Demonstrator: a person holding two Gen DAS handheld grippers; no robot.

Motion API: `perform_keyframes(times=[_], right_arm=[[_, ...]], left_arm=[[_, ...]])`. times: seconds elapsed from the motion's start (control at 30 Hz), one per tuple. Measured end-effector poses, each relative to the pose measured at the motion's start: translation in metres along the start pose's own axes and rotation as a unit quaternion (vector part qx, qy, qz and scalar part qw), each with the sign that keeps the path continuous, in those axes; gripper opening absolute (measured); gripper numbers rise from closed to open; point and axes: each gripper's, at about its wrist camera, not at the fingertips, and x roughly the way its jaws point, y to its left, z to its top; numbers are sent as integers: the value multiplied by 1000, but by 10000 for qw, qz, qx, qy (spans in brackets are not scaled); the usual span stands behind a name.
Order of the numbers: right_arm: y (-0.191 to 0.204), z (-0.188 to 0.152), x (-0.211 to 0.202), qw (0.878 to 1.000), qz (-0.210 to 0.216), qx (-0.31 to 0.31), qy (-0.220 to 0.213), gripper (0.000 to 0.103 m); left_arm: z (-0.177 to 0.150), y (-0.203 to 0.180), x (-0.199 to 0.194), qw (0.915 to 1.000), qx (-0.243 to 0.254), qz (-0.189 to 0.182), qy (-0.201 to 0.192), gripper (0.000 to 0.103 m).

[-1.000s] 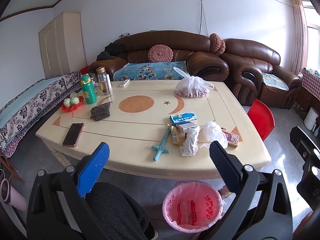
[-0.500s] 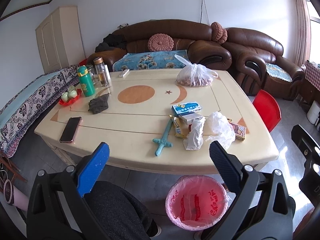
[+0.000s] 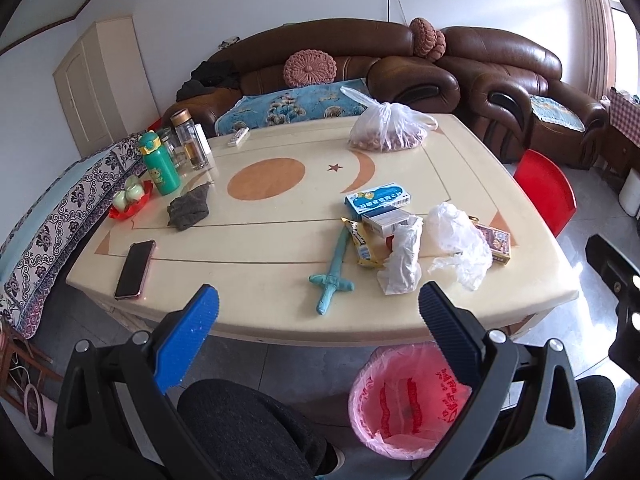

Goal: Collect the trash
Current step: 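Reach the left tool to the teal toy sword while the right tool reaches the clear plastic bag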

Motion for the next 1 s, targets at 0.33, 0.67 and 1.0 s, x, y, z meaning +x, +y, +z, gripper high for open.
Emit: perform_keyframes(times=[0.33, 0.67, 1.0], right_arm=[[-22, -5, 53, 9984, 457, -175, 275, 97], [-29, -28, 123, 9938, 919, 30, 621, 91], [-19, -33, 193, 9881, 1239, 235, 880, 79]], left_arm=[[11, 10, 46, 9989, 175, -353, 242, 98], [5, 13, 124, 9933, 224, -800, 799, 98], [6, 10, 194, 9858, 674, -1063, 1114, 98]])
